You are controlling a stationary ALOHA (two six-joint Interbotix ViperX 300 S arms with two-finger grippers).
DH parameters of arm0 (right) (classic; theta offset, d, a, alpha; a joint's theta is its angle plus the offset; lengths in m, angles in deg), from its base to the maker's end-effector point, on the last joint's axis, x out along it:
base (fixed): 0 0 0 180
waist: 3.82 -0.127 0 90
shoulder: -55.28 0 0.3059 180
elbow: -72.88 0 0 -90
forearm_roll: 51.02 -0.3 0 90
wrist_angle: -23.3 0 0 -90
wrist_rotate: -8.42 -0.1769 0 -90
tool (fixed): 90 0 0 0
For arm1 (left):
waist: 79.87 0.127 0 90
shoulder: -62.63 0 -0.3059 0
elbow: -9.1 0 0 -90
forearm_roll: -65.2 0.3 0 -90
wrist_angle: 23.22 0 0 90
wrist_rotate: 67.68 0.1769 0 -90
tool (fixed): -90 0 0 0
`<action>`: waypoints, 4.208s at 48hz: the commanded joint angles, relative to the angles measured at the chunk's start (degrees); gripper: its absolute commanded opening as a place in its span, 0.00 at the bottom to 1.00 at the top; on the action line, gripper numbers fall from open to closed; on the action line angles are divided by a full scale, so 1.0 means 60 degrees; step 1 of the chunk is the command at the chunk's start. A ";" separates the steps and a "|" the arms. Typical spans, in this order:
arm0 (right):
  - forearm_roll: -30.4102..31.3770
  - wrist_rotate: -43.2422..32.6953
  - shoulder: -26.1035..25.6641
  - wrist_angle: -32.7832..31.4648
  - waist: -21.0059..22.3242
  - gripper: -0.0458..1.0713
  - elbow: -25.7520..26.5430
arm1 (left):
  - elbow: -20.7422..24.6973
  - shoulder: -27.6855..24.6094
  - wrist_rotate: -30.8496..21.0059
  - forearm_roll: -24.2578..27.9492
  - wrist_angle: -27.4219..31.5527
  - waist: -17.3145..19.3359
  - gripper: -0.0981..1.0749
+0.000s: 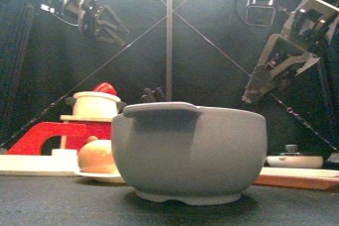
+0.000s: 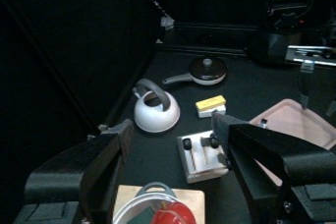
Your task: Grab apple
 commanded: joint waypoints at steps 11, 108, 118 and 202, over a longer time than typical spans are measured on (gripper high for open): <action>0.0029 -0.0029 -0.0044 -0.0015 0.0073 0.76 0.0161 | 0.1011 0.0029 -0.0044 0.0469 -0.0044 0.0908 0.92; -0.0146 0.0000 0.0146 0.0029 0.0234 0.76 0.0220 | -0.1479 -0.0132 -1.8135 1.4429 0.4673 -0.4189 0.92; -0.0146 0.0000 0.0190 0.0044 0.0234 0.76 0.0234 | -0.1216 -0.0791 -1.8237 1.4429 0.4731 -0.4204 0.92; -0.0146 0.0015 0.0190 0.0044 0.0249 0.76 0.0205 | -0.1304 -0.2007 -1.9248 1.5161 0.4761 -0.2813 0.91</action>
